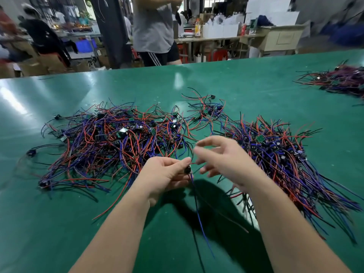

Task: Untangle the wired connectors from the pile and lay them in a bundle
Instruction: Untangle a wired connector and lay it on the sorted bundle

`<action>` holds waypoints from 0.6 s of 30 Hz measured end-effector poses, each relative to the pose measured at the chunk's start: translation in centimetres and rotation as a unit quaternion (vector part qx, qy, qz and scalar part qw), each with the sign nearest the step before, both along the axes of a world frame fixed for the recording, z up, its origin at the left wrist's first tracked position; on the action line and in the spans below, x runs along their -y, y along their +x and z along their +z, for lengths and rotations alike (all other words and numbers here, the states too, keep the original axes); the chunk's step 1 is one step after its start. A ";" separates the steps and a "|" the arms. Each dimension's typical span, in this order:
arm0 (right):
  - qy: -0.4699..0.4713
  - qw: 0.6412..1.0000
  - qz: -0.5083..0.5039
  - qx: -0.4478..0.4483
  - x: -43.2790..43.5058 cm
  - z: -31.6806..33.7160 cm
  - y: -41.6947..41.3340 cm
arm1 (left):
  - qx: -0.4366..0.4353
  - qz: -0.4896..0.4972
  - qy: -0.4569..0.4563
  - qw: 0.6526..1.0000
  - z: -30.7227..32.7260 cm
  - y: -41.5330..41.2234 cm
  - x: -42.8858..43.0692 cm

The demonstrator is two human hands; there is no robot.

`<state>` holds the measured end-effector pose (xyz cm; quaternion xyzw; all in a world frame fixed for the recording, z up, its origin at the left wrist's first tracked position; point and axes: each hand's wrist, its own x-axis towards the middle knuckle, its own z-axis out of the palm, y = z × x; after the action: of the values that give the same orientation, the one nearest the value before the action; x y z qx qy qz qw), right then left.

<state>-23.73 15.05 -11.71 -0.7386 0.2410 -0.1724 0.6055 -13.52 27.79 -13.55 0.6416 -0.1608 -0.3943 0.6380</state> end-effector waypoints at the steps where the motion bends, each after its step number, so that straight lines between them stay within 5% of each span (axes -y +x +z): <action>1: -0.027 0.999 0.038 -0.020 -0.3 -0.3 0.1 | -0.004 0.001 -0.006 1.000 0.0 -0.1 0.1; 5: -0.162 0.985 0.032 -0.056 -0.4 -0.8 0.4 | -0.023 0.001 -0.029 0.999 0.1 -0.2 0.2; 18: 0.024 0.999 -0.017 0.021 -0.1 -0.7 0.5 | 0.008 -0.057 -0.034 0.998 0.8 -0.8 0.1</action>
<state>-23.25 15.19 -12.38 -0.7160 0.2449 -0.1926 0.6247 -14.33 27.70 -12.75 0.6124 -0.2154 -0.4188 0.6350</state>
